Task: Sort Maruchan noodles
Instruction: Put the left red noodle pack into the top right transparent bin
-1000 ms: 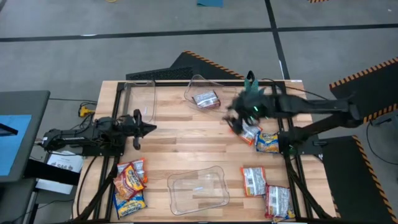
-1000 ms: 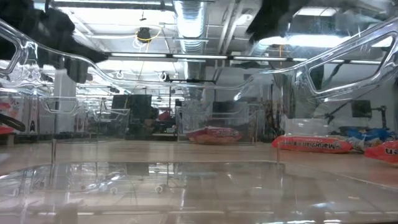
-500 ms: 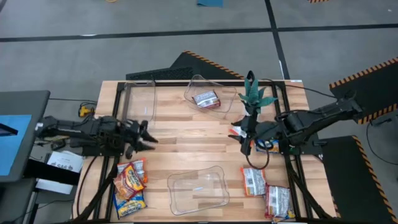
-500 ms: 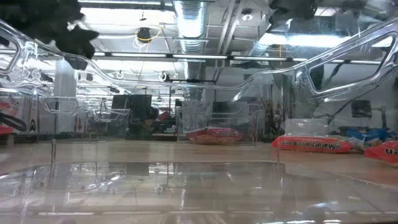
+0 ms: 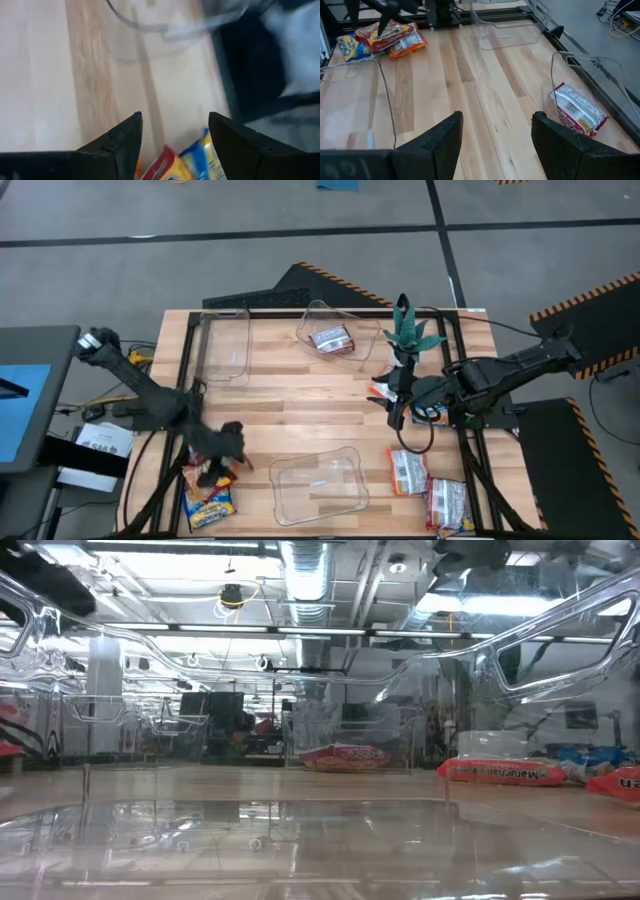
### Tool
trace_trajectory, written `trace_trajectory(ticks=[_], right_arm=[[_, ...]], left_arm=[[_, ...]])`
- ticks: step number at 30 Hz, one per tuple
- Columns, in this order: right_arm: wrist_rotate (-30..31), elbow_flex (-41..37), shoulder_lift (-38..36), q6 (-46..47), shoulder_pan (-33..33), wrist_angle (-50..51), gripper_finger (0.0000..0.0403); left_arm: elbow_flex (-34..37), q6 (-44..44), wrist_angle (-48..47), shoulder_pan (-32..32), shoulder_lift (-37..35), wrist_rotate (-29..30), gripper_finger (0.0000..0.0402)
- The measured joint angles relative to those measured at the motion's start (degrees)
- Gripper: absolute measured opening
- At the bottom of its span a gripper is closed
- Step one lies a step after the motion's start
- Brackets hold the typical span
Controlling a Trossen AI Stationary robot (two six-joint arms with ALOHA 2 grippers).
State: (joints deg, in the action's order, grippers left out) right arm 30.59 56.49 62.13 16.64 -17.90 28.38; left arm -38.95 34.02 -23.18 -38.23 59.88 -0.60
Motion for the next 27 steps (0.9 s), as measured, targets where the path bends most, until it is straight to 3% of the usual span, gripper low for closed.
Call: trace_trajectory(ticks=[6,9,13,19,27], right_arm=[[-0.02,0.0,0.0,0.0,0.01,0.04,0.0256],[-0.02,0.0,0.0,0.0,0.01,0.02,0.0256],[-0.02,0.0,0.0,0.0,0.01,0.1,0.0256],[-0.02,0.0,0.0,0.26,0.03,0.24,0.0256],[-0.04,0.02,0.0,0.35,0.03,0.33,0.0256]], left_arm=[[-13.21,-4.62,-12.93,-9.3,16.52,8.15,0.0213],[-18.83,-5.25,-21.84,-11.42,23.51,9.93,0.0213],[-22.34,-5.69,-26.35,-13.03,30.24,10.47,0.0213],[-22.43,-4.83,-27.82,-13.3,35.77,7.67,0.0213],[-22.43,-1.99,-30.06,-13.19,36.41,9.42,0.021]])
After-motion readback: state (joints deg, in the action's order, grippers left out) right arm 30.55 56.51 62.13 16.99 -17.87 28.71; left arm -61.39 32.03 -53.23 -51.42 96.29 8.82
